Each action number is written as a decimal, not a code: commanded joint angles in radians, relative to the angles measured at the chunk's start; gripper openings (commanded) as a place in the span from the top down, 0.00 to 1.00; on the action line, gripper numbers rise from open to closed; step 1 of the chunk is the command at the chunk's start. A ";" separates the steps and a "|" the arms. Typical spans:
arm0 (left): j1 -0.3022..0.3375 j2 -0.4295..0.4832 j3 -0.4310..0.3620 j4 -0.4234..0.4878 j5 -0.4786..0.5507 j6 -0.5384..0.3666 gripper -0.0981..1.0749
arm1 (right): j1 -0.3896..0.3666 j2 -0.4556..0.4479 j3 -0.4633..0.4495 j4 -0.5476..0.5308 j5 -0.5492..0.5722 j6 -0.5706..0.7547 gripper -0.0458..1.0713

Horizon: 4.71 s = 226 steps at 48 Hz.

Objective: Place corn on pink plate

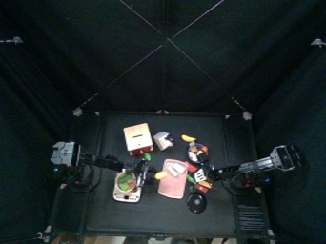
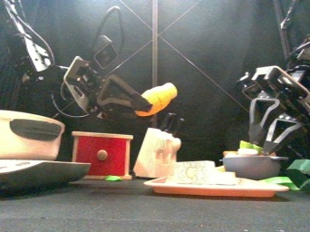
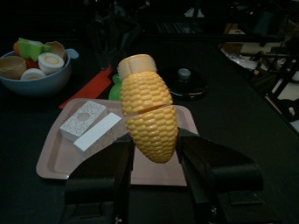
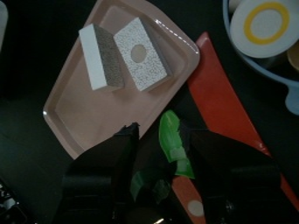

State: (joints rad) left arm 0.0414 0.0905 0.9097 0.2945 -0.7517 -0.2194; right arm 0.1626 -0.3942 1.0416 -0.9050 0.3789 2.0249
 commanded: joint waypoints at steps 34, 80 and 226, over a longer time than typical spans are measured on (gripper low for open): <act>-0.075 0.020 -0.133 0.121 0.224 0.000 0.39 | 0.109 0.227 -0.342 -0.413 -0.014 -0.528 0.20; -0.075 0.035 -0.167 0.106 0.232 -0.005 0.33 | 0.110 0.316 -0.382 -0.336 -0.130 -0.609 0.41; 0.080 -0.104 -0.009 -0.161 0.183 0.064 0.05 | 0.038 0.528 -0.560 0.290 0.238 -0.250 0.30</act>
State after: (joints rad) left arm 0.1166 0.0046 0.9097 0.1319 -0.5645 -0.1565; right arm 0.2056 0.1442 0.5077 -0.5829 0.6059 1.7196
